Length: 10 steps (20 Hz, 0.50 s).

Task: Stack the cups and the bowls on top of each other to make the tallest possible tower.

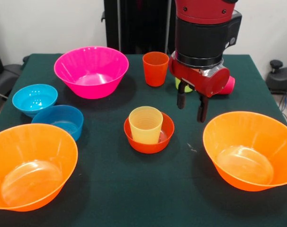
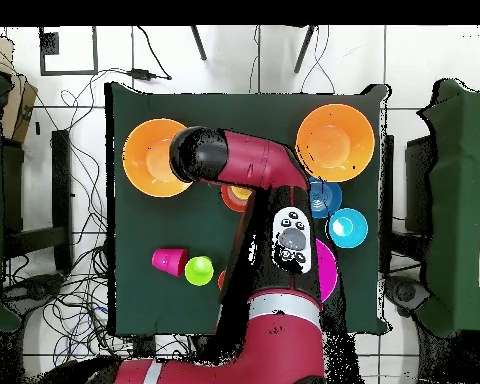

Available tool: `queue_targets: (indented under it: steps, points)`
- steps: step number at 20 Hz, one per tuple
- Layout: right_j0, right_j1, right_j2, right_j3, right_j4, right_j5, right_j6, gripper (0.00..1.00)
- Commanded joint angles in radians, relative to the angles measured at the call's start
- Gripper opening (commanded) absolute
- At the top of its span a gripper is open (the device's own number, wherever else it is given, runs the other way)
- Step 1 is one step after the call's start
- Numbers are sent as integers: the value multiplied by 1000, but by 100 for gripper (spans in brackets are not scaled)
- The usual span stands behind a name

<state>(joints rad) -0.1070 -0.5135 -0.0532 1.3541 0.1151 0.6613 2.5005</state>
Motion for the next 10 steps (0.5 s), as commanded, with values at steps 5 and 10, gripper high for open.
queue_targets:
  steps: [5, 10]
  points:
    - [-27, 5, 76, -57, -24, 150, -46, 100]
    - [-14, 14, 68, -117, -21, 212, -24, 100]
